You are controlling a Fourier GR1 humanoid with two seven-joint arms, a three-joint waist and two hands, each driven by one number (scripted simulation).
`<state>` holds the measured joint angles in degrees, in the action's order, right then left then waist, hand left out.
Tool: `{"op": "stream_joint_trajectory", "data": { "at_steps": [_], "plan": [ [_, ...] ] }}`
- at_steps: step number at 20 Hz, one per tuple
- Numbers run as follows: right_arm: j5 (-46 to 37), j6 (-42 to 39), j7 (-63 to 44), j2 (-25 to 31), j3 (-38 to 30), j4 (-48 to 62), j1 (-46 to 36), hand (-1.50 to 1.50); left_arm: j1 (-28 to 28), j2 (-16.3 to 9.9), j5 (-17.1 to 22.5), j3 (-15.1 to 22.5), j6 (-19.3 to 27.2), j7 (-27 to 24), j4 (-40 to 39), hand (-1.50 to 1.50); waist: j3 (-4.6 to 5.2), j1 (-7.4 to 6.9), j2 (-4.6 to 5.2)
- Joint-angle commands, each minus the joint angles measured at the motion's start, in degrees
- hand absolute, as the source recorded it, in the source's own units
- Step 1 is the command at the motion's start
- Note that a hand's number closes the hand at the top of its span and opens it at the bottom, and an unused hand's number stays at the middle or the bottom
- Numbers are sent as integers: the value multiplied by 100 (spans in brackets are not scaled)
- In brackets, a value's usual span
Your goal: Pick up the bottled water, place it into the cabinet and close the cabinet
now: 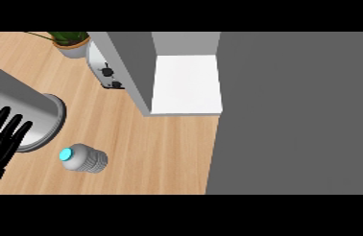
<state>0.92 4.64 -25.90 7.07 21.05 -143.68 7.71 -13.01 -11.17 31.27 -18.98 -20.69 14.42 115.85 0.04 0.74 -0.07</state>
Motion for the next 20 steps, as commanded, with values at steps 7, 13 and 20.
{"op": "stream_joint_trajectory", "data": {
  "at_steps": [7,13,20],
  "plan": [
    [37,171,-745,191,-10,-1099,-157,-150,556,227,-1330,202,-354,-1243,-1884,-150,4,6,7],
    [-236,264,-486,168,292,-1059,43,-150,766,103,-1659,57,-663,-2101,-3030,-150,1,-1,-3],
    [-248,423,-671,218,145,-735,-504,-150,580,290,-2452,272,-759,-3371,-4067,-150,1,-36,3]
  ]
}}
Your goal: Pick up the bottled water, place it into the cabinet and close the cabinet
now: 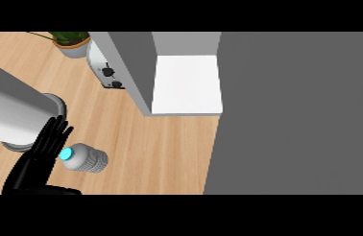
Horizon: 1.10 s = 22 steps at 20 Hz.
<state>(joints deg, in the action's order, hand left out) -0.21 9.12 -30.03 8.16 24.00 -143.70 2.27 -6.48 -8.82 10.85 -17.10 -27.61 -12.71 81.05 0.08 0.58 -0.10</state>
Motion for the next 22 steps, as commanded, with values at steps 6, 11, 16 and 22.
{"op": "stream_joint_trajectory", "data": {
  "at_steps": [6,11,16,22],
  "plan": [
    [-430,192,-619,179,191,-1051,-57,-150,867,-371,-375,-315,64,-827,-1910,-150,3,49,4],
    [-140,78,-387,309,-48,-877,37,-150,1041,-374,-936,-231,171,-2112,-3122,-150,1,42,14],
    [-640,419,-542,108,480,-791,-162,-150,1456,-449,-1172,-132,160,-2680,-4025,-150,5,29,10],
    [-122,187,-307,564,-29,-1219,276,-150,1407,-466,-1090,-185,-96,-3349,-4669,-150,4,89,7]
  ]
}}
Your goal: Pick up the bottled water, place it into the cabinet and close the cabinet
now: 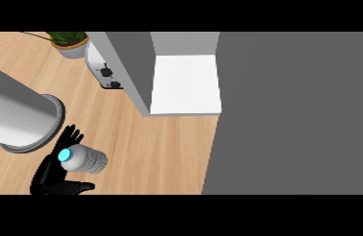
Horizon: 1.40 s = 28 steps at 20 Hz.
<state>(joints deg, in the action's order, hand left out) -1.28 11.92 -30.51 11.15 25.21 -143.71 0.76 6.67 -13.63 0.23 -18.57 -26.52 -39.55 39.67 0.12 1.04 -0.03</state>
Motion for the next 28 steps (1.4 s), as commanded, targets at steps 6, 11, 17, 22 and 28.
{"op": "stream_joint_trajectory", "data": {
  "at_steps": [6,11,17,22,28],
  "plan": [
    [-20,35,-456,181,-291,-934,54,-150,701,42,45,7,-128,-503,-1068,-150,-2,-12,7],
    [-248,153,-235,35,-44,-688,147,-150,952,-60,245,-64,-452,-496,-1406,-150,-3,-27,3],
    [-25,27,169,236,-88,-962,776,-150,773,204,259,145,-697,-698,-1365,150,-6,20,-8],
    [448,-153,390,285,-707,-570,671,-150,1105,189,352,194,-970,-577,-1557,150,-6,-13,13],
    [569,-314,573,364,-875,-750,1051,-150,979,351,-77,575,-126,-1338,-987,150,-11,-3,-4]
  ]
}}
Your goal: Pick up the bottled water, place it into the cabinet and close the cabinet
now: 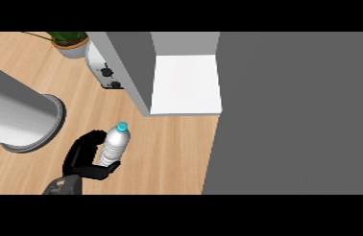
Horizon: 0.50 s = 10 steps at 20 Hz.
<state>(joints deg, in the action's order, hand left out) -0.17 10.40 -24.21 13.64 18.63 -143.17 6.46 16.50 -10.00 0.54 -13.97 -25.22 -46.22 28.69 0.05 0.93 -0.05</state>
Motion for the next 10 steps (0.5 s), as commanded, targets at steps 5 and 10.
{"op": "stream_joint_trajectory", "data": {
  "at_steps": [5,10],
  "plan": [
    [183,-98,-395,60,-358,-844,245,-150,191,389,-203,227,386,-852,-34,150,2,-9,6],
    [858,-490,46,203,-1205,-837,684,-150,713,897,59,98,1021,-428,98,150,-6,8,1]
  ]
}}
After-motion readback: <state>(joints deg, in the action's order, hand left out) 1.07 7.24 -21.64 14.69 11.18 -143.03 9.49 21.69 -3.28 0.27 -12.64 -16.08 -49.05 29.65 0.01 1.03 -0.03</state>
